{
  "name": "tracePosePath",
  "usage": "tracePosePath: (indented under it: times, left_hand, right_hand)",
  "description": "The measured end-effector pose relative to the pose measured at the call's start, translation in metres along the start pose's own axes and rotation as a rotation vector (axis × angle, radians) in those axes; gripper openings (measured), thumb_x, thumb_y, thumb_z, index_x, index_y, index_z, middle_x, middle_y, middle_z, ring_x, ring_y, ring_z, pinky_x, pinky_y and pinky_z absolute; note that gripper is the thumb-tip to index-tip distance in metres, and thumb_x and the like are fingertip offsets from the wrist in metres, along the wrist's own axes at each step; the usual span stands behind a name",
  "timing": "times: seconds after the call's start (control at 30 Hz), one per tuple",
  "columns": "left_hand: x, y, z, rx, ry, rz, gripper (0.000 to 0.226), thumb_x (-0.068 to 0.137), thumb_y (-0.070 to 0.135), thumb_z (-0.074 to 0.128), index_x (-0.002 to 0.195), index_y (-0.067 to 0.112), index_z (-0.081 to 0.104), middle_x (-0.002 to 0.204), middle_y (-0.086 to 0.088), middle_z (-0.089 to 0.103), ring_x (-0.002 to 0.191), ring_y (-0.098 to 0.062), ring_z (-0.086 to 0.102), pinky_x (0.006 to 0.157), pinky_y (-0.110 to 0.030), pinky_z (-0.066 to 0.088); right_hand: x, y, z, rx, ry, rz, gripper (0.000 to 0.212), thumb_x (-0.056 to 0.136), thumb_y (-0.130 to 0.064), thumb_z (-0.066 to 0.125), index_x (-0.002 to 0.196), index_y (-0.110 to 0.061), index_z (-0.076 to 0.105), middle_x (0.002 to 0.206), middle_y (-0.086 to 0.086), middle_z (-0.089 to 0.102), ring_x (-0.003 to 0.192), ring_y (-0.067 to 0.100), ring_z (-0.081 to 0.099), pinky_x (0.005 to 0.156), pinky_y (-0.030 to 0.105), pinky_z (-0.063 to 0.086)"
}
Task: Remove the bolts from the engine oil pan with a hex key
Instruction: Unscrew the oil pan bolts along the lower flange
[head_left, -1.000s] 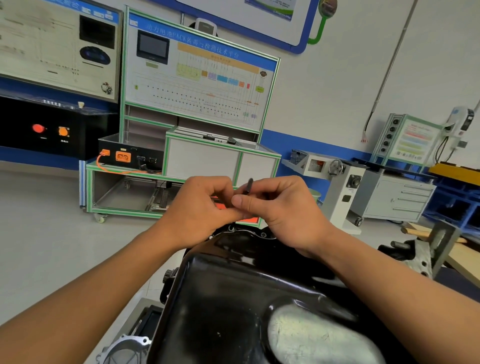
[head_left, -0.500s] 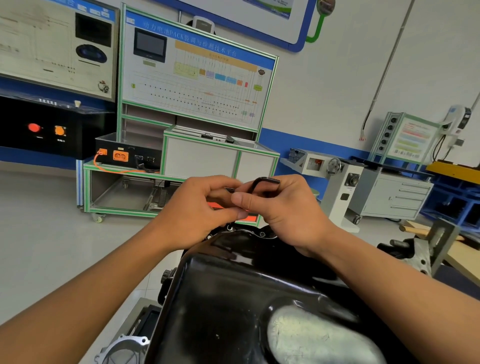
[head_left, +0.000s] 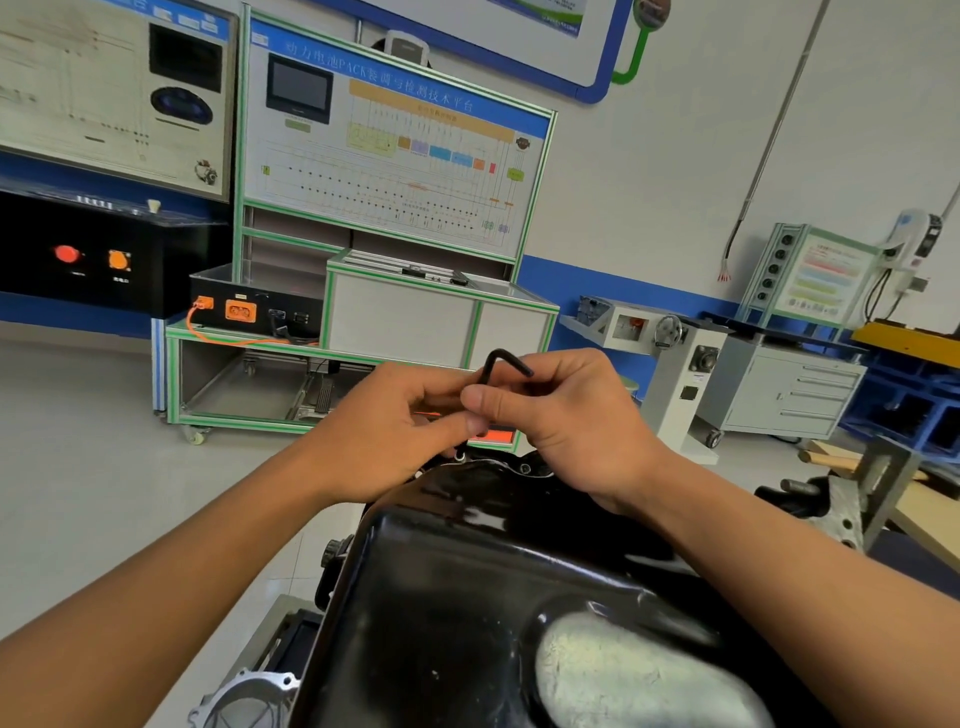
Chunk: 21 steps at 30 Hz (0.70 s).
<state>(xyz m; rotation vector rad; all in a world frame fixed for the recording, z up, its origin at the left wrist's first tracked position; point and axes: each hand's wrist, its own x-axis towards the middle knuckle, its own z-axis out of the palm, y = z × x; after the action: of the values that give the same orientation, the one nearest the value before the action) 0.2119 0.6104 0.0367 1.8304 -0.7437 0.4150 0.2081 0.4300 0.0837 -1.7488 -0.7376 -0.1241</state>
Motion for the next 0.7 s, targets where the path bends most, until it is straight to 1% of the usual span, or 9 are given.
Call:
tracePosePath:
  times: [0.07, 0.13, 0.23, 0.3, 0.4, 0.47, 0.57, 0.63, 0.7]
  left_hand:
    - [-0.001, 0.000, -0.002, 0.021, -0.009, -0.006, 0.022, 0.090, 0.025, 0.066, 0.103, 0.039, 0.075, 0.095, 0.009, 0.077, 0.088, -0.010, 0.073, 0.067, -0.025, 0.058]
    - [0.000, 0.000, 0.001, 0.019, 0.061, 0.006, 0.017, 0.087, 0.022, 0.073, 0.091, 0.038, 0.077, 0.084, 0.008, 0.077, 0.078, -0.008, 0.073, 0.059, -0.024, 0.057]
    - [0.004, 0.002, 0.007, 0.005, 0.204, 0.022, 0.012, 0.072, 0.020, 0.084, 0.071, 0.020, 0.072, 0.066, 0.004, 0.073, 0.060, -0.005, 0.068, 0.057, -0.021, 0.054]
    - [0.004, 0.003, 0.007, -0.001, 0.188, 0.018, 0.021, 0.069, 0.029, 0.083, 0.080, 0.014, 0.073, 0.075, 0.001, 0.075, 0.069, -0.007, 0.070, 0.065, -0.022, 0.055]
    - [0.002, 0.004, 0.000, -0.011, 0.023, 0.009, 0.021, 0.087, 0.021, 0.073, 0.105, 0.032, 0.075, 0.095, 0.008, 0.077, 0.087, -0.010, 0.073, 0.066, -0.023, 0.057]
    - [0.000, 0.002, -0.001, 0.038, 0.047, 0.027, 0.026, 0.089, 0.014, 0.071, 0.093, 0.039, 0.077, 0.086, 0.008, 0.077, 0.078, -0.011, 0.073, 0.059, -0.026, 0.057]
    - [0.005, 0.001, 0.005, 0.076, 0.208, 0.041, 0.017, 0.074, 0.016, 0.085, 0.067, 0.019, 0.069, 0.062, -0.002, 0.068, 0.055, -0.007, 0.058, 0.054, -0.023, 0.048]
    - [0.007, 0.003, 0.008, 0.075, 0.224, 0.039, 0.022, 0.071, 0.016, 0.087, 0.072, 0.011, 0.065, 0.067, -0.008, 0.068, 0.058, -0.014, 0.057, 0.059, -0.026, 0.050]
    - [0.005, 0.006, 0.005, -0.018, 0.102, 0.017, 0.017, 0.079, 0.013, 0.080, 0.094, 0.019, 0.073, 0.087, -0.001, 0.076, 0.078, -0.012, 0.071, 0.070, -0.025, 0.056]
  right_hand:
    - [0.000, 0.000, 0.001, 0.002, -0.003, 0.006, 0.002, 0.084, -0.002, 0.075, 0.084, -0.002, 0.077, 0.079, 0.018, 0.075, 0.077, 0.033, 0.073, 0.078, 0.035, 0.062]
    - [0.000, -0.001, 0.001, -0.010, 0.000, 0.001, 0.006, 0.084, -0.001, 0.075, 0.090, -0.001, 0.078, 0.080, 0.015, 0.076, 0.075, 0.028, 0.073, 0.074, 0.027, 0.061]
    - [-0.001, -0.003, 0.000, 0.002, -0.004, 0.005, 0.013, 0.083, 0.000, 0.075, 0.095, -0.002, 0.077, 0.083, 0.011, 0.078, 0.079, 0.022, 0.075, 0.073, 0.023, 0.060]
    - [-0.001, -0.003, 0.000, 0.010, -0.010, 0.008, 0.011, 0.083, 0.001, 0.075, 0.093, -0.004, 0.078, 0.081, 0.008, 0.078, 0.075, 0.016, 0.074, 0.070, 0.019, 0.057]
    - [0.000, -0.001, 0.000, 0.000, 0.006, 0.012, 0.008, 0.084, -0.001, 0.075, 0.089, -0.006, 0.078, 0.081, 0.016, 0.076, 0.077, 0.028, 0.074, 0.076, 0.033, 0.063]
    - [0.001, -0.001, 0.001, -0.018, 0.006, 0.005, 0.007, 0.084, -0.002, 0.076, 0.086, -0.008, 0.078, 0.081, 0.018, 0.075, 0.074, 0.027, 0.071, 0.078, 0.035, 0.061]
    - [0.001, 0.000, 0.002, -0.025, 0.002, -0.004, 0.011, 0.083, -0.002, 0.077, 0.087, -0.011, 0.080, 0.081, 0.015, 0.076, 0.073, 0.018, 0.071, 0.072, 0.025, 0.060]
    - [0.000, -0.001, 0.001, -0.017, 0.003, -0.003, 0.011, 0.083, -0.002, 0.077, 0.086, -0.012, 0.080, 0.082, 0.017, 0.075, 0.073, 0.018, 0.071, 0.070, 0.021, 0.058]
    - [0.000, 0.000, 0.001, -0.015, 0.015, 0.000, 0.011, 0.083, -0.003, 0.077, 0.085, -0.013, 0.080, 0.086, 0.023, 0.074, 0.079, 0.033, 0.073, 0.077, 0.033, 0.062]
